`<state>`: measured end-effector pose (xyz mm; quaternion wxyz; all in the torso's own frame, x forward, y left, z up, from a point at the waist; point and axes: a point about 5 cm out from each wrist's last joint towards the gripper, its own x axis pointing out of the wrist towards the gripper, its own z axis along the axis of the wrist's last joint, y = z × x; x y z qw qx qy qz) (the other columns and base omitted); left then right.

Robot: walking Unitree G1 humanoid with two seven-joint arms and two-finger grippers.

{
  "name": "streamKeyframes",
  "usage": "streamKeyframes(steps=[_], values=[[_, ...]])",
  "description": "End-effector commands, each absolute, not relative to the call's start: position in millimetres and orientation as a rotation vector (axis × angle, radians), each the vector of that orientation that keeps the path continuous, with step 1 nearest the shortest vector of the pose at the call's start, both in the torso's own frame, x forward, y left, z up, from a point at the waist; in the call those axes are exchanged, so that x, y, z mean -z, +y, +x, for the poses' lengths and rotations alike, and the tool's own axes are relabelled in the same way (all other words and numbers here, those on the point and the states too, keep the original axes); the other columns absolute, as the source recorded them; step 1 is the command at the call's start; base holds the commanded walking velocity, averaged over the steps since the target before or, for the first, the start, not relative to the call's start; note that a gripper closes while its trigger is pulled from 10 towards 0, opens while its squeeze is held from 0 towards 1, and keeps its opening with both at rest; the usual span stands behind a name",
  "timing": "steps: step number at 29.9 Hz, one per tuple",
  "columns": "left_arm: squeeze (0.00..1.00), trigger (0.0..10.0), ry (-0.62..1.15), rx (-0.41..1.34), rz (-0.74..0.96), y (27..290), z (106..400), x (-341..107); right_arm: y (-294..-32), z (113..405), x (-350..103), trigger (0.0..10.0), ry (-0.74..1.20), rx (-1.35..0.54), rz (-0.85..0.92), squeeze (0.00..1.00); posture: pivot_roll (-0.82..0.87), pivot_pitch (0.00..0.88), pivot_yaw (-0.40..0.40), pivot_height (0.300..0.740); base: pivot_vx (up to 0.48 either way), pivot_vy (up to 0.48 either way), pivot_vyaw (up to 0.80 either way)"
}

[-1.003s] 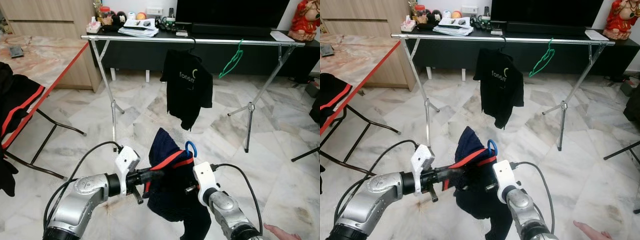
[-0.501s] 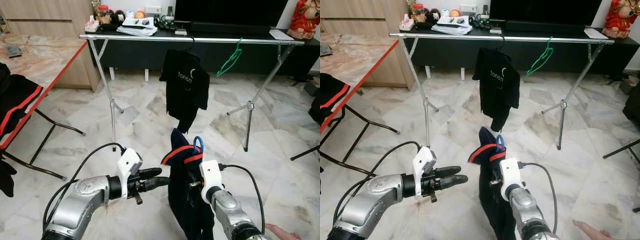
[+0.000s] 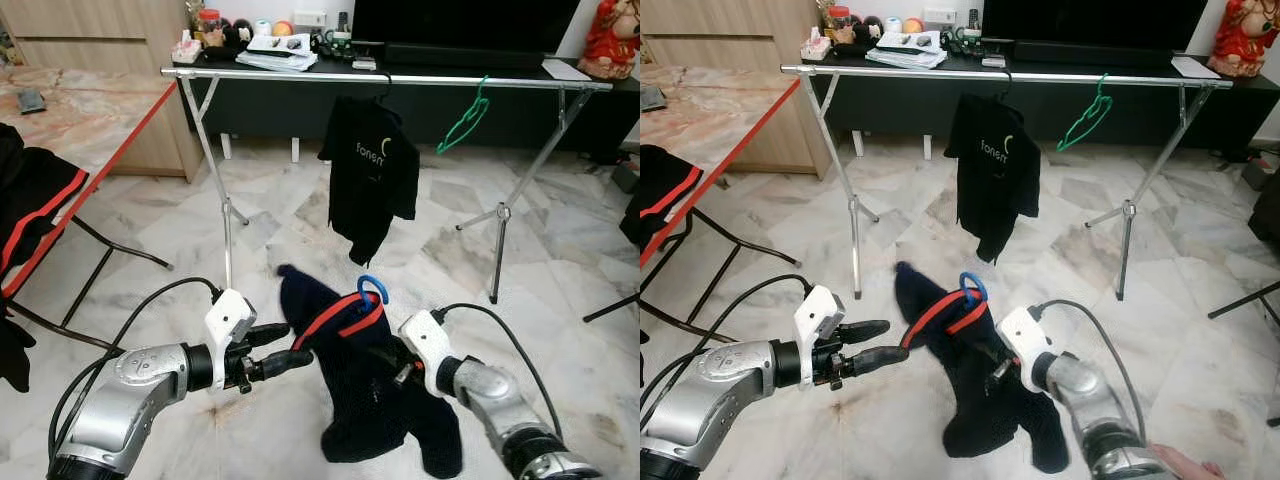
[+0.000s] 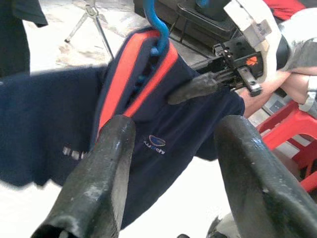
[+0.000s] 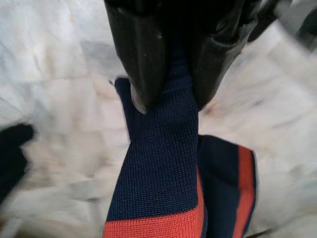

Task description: Hang hanger

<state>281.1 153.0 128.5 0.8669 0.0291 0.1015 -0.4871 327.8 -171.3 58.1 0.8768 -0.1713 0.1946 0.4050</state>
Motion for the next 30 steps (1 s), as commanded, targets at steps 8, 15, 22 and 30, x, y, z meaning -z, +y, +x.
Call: streamKeyframes(steps=[8,15,22,30], values=[[1.0,10.0,0.278,1.055,0.14,169.8,274.1,-122.9,-182.6,322.4,-73.0,0.0,0.442,-1.118,-0.387,0.0,-0.01,0.085,-0.025,0.74,0.0,0.0,0.0],[0.0,10.0,0.377,1.002,0.322,190.8,279.2,-105.4,-187.0,313.8,-75.7,0.0,0.487,-1.305,-0.462,0.0,0.0,0.083,-0.027,0.74,0.0,0.0,0.0],[0.0,10.0,0.389,1.034,0.318,191.8,279.2,-101.9,-188.0,307.8,-72.8,0.0,0.546,-1.409,-0.568,0.0,0.0,0.085,-0.031,0.74,0.0,0.0,0.0],[0.0,10.0,0.365,1.112,0.303,175.9,276.6,-97.7,-177.9,309.7,-75.3,0.0,0.513,-1.449,-0.568,0.0,0.0,0.079,-0.036,0.74,0.0,0.0,0.0]])
